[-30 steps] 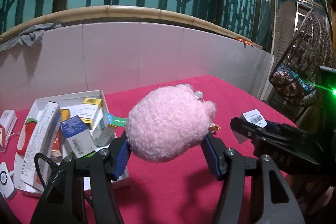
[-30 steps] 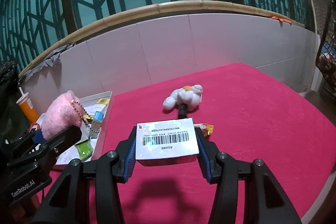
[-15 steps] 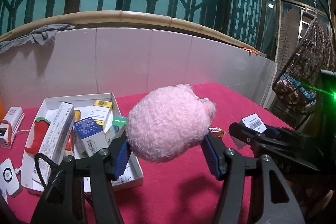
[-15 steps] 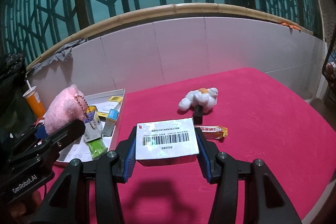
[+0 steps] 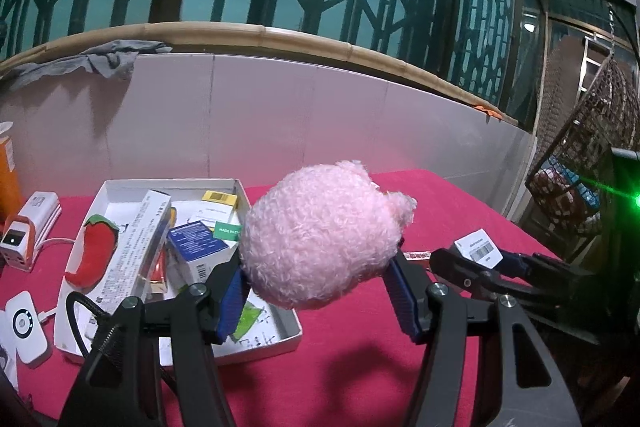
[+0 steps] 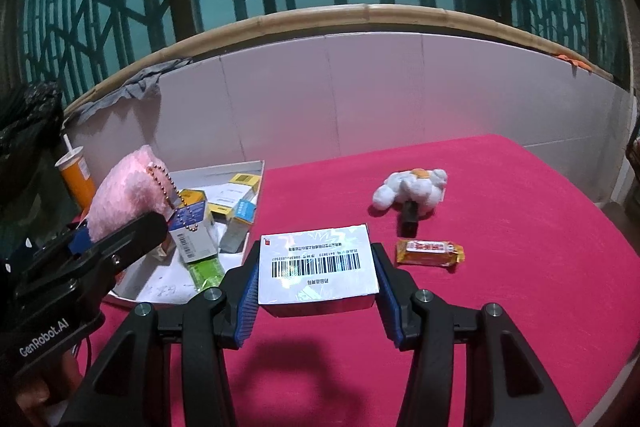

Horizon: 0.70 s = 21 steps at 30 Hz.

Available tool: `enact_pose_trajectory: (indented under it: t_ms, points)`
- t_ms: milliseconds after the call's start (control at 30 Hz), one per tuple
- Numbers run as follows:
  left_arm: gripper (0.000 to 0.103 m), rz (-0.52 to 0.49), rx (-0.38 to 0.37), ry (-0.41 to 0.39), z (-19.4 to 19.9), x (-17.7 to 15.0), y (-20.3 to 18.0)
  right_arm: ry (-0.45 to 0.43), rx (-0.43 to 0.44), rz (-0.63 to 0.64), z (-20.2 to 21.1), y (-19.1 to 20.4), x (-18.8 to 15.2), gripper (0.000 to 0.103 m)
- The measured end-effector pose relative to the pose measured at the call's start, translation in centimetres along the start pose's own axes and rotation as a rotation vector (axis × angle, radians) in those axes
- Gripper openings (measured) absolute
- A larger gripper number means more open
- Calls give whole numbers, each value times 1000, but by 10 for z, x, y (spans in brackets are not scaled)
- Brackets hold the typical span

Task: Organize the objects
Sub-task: 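Carry the pink plush ball and white barcode box over the tray with both grippers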

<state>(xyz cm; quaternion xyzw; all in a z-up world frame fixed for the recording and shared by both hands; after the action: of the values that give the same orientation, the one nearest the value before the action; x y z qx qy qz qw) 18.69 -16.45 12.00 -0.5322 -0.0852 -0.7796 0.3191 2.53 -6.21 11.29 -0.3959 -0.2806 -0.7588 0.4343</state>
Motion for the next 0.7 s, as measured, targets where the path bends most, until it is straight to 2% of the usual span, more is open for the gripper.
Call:
enact_pose_trajectory:
  t_ms: [367, 700]
  points:
    - [61, 54, 35, -1, 5, -5, 30, 17, 28, 45, -8, 28, -3, 54]
    - [61, 118, 104, 57, -8, -26, 71, 35, 32, 57, -14, 39, -7, 54]
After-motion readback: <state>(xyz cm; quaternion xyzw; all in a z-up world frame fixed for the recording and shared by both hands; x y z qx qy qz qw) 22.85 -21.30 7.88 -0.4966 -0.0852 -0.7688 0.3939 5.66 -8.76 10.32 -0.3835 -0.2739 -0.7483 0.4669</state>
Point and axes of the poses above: each gripper's, at about its wrist camera, not at the fingertips, and z roughly against the way its jaws point, y to its left, x to its top, the point moved 1 cm from there along -z, roughly the way its jaws point, and after that the axes turned 2 degrees about z, right-handed, at the moved point
